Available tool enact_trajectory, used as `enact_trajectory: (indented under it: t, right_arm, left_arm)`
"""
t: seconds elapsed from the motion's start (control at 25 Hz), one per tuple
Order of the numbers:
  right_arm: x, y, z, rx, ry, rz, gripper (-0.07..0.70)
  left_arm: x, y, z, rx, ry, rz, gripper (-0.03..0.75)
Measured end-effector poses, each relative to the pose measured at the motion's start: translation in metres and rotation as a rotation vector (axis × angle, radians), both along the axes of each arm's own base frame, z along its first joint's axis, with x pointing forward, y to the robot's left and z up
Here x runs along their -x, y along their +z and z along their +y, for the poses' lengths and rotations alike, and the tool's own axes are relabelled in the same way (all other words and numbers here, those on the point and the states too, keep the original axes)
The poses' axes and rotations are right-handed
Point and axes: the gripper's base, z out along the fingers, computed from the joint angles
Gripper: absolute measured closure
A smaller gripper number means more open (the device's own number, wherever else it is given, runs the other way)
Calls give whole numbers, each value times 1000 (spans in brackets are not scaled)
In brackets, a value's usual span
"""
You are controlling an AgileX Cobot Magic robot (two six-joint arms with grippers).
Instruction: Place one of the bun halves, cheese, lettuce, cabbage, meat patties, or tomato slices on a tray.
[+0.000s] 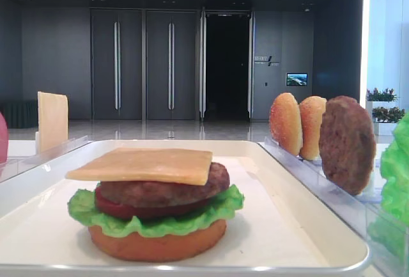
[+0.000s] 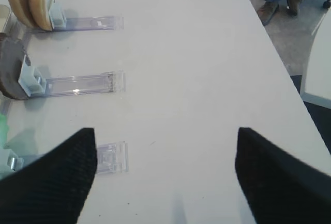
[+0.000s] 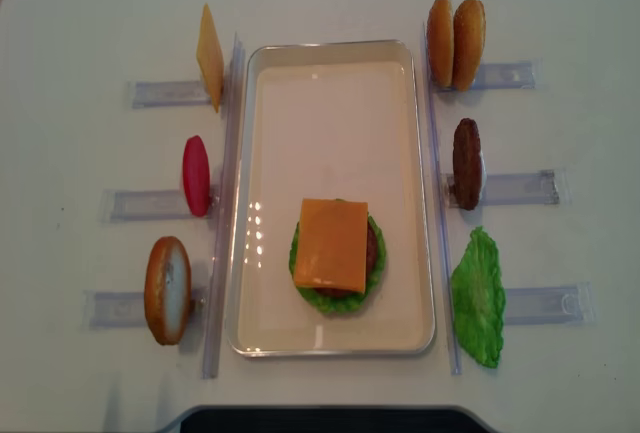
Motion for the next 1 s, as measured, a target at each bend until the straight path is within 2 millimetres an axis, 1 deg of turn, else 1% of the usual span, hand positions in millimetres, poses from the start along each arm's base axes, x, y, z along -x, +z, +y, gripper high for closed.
enact_trajectory:
  t: [0.12, 0.36, 0.56, 0.84, 0.92, 1.0]
  right_arm:
    - [0, 0, 0, 0, 0, 0, 76]
    - [0, 0, 0, 0, 0, 0, 76]
    - [0, 0, 0, 0, 0, 0, 76]
    - [0, 0, 0, 0, 0, 0, 76]
    - [0, 0, 0, 0, 0, 0, 76]
    - [0, 0, 0, 0, 0, 0, 76]
  left_arm:
    - [5, -18, -4, 36, -14, -14, 179]
    - [7, -41, -9, 85, -47, -18, 179]
    - [5, -47, -10, 103, -54, 5, 179]
    - [2, -43, -9, 91, -51, -61, 180]
    - [-2, -47, -8, 92, -50, -61, 181]
    - [-6, -56, -7, 100, -46, -31, 181]
